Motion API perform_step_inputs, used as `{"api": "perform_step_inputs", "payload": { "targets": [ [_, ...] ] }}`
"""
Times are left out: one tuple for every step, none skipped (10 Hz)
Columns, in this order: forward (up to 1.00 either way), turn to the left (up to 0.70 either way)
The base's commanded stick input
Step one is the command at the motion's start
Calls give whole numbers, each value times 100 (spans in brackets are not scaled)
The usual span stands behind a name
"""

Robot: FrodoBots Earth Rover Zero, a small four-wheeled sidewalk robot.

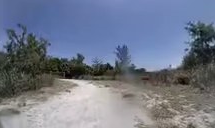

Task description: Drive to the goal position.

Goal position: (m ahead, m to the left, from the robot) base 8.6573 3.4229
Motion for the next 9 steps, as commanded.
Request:
{"api": "perform_step_inputs", "payload": {
  "targets": [
    [45, 0],
    [45, 0],
    [45, 5],
    [45, 27],
    [45, 21],
    [45, 7],
    [45, 0],
    [45, 0],
    [45, 0]
  ]
}}
